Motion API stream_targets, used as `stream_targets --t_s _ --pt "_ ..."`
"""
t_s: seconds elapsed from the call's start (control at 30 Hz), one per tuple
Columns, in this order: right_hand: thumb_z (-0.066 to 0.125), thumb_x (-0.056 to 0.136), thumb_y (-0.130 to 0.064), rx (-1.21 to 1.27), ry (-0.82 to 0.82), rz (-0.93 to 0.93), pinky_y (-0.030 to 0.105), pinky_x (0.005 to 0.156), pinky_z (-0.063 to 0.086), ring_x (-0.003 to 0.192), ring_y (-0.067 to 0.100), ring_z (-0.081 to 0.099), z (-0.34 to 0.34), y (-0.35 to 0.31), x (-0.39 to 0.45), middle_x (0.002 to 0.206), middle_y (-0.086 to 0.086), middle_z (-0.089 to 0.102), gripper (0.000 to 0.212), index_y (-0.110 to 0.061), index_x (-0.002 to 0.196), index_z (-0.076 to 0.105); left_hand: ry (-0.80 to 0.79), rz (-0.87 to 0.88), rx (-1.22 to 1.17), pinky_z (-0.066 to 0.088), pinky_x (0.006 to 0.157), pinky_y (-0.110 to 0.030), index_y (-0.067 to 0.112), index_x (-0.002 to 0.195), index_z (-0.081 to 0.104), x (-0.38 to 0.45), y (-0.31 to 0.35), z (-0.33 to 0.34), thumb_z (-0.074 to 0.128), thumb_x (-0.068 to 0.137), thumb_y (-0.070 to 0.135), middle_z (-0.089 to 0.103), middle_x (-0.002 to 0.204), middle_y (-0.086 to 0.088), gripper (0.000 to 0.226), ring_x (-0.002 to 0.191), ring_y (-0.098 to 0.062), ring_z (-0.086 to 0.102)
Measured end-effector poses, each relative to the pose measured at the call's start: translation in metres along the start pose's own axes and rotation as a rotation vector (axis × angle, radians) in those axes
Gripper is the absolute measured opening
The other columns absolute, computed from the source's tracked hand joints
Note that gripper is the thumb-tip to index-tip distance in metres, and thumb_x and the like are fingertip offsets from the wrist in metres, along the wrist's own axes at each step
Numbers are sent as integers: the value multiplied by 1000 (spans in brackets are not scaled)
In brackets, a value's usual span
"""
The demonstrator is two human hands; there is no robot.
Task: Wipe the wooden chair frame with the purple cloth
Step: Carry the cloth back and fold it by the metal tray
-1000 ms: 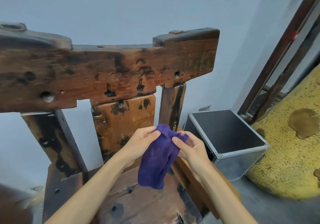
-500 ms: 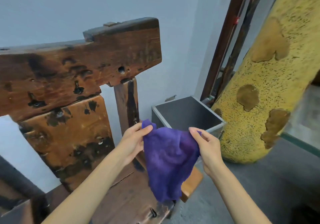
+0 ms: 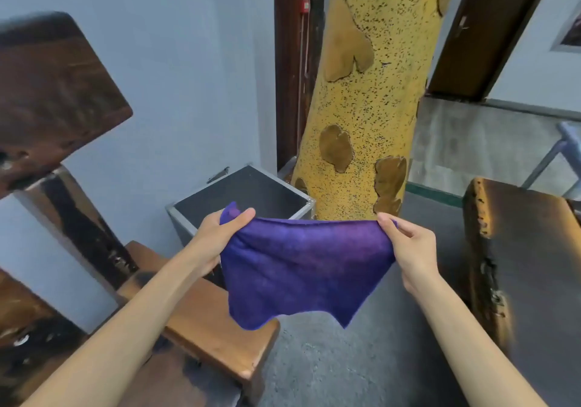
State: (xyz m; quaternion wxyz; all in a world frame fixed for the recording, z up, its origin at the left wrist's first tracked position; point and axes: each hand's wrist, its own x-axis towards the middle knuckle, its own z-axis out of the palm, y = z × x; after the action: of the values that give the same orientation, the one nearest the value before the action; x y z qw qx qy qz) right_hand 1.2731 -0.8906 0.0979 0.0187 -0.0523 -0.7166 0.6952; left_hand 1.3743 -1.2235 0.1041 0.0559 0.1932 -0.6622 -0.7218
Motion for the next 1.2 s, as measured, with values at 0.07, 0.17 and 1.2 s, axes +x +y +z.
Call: stream_targets --t_s 0.07,0.17,1.2 --pt "82 86 -32 19 55 39 24 77 55 98 8 69 -22 3 22 94 -13 79 3 -32 84 81 -44 -8 30 57 70 -31 27 64 65 23 3 32 89 62 59 73 78 -4 40 72 -19 70" --pt "81 87 -31 44 152 108 23 72 53 96 11 68 -56 6 53 97 -8 77 4 -27 87 81 -101 -36 45 60 71 -32 24 68 71 56 1 73 90 63 58 77 85 -9 38 76 -22 73" --pt "78 88 -22 -146 416 196 26 80 61 81 2 73 -124 35 406 86 -9 78 16 -35 93 73 -865 222 404 59 88 -43 33 109 79 403 -21 529 62 95 19 80 101 10 27 101 -10 74"
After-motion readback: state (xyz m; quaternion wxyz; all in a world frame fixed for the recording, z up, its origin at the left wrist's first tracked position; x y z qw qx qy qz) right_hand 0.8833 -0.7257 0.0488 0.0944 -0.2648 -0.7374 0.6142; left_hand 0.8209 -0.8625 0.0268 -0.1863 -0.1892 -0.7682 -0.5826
